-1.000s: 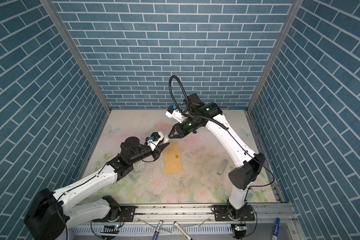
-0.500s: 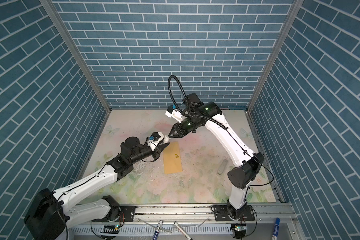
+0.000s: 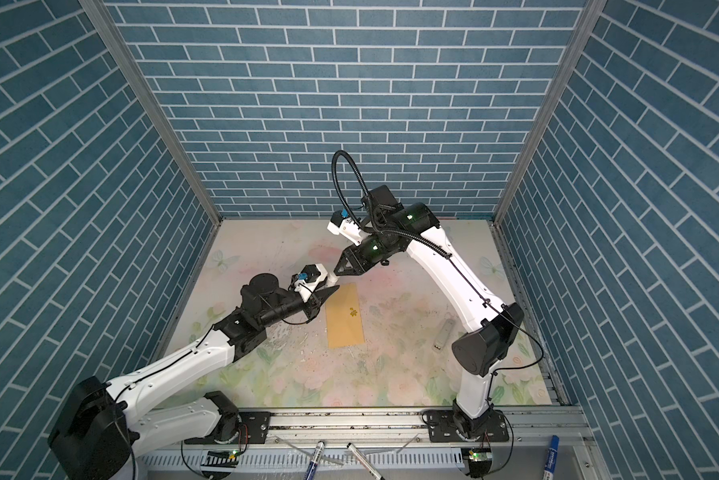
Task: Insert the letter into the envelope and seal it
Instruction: 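Lower the clear cap onto the glue stick top with the right gripper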
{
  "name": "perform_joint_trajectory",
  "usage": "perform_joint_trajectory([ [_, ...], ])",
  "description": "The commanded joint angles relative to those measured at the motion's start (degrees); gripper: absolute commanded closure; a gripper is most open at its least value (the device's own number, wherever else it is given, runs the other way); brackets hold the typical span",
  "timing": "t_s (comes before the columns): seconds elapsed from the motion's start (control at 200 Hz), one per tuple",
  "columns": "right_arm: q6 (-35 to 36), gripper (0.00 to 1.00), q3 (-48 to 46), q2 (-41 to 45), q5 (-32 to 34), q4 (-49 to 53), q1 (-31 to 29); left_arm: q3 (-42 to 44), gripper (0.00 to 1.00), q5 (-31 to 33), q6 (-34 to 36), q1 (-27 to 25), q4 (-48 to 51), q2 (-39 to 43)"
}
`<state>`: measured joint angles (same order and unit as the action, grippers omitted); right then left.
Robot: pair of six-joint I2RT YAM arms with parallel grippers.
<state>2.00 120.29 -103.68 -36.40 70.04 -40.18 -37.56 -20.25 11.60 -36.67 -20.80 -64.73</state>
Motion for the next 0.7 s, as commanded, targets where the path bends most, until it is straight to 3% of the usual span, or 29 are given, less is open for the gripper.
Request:
perform_joint_trajectory([
  [0.0, 2.8, 0.86, 2.7, -0.9, -0.7, 1.6, -1.0, 0.7, 1.0, -0.7, 0.5, -0.2, -1.6, -0.3],
  [0.695, 4.3, 0.82, 2.7, -0.9, 1.0, 2.0, -3.2, 0.6, 1.0, -1.0, 0.4, -0.2, -1.5, -0.6],
])
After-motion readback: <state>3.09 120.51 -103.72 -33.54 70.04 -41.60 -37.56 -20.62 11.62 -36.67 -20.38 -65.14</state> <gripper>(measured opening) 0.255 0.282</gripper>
